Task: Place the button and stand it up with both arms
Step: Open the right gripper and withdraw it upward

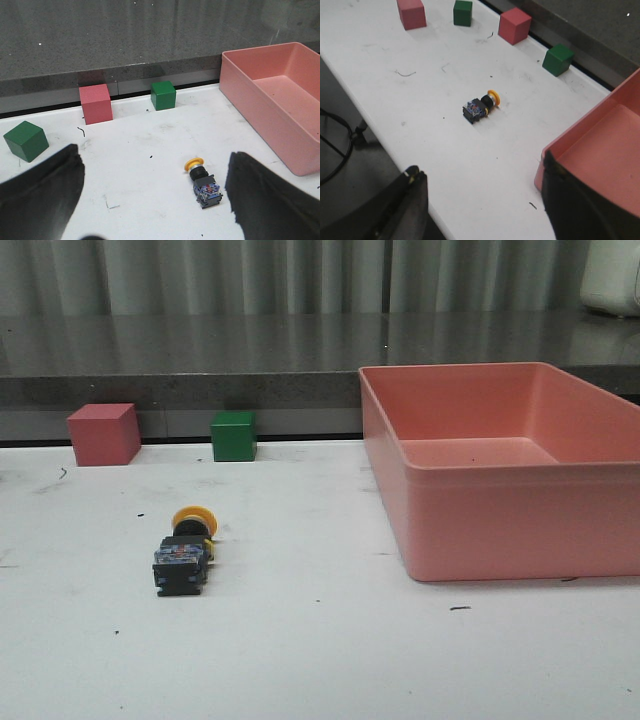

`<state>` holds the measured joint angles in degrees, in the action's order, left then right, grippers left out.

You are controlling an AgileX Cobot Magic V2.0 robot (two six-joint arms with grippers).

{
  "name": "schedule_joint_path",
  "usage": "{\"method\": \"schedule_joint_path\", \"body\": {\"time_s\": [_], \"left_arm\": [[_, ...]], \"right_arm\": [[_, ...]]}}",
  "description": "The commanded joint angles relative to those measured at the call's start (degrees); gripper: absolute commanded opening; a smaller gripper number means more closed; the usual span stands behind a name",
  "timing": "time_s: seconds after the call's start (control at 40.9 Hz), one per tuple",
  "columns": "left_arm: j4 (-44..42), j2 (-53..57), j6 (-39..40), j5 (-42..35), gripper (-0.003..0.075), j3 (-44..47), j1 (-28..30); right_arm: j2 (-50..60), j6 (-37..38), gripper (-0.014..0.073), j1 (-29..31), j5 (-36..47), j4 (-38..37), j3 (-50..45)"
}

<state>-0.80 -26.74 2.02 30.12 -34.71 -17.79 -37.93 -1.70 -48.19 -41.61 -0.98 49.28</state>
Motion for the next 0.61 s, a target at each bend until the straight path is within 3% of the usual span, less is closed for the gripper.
{"method": "schedule_joint_path", "body": {"time_s": [0.0,0.416,0.587], "left_arm": [[0.1,-0.7,0.1,-4.7,0.0566,-1.6,-0.4],[0.4,-0.7,0.1,-4.9,0.0566,-1.6,-0.4],[3.2,-0.7,0.1,-10.5,0.0566,-1.6,-0.4]], "right_arm": [[4.5,-0.8,0.0507,0.3,6.6,0.0,-1.3],[7.6,-0.8,0.0507,0.3,6.2,0.0,-2.5],[7.6,-0.8,0.0507,0.3,6.2,0.0,-2.5]]}}
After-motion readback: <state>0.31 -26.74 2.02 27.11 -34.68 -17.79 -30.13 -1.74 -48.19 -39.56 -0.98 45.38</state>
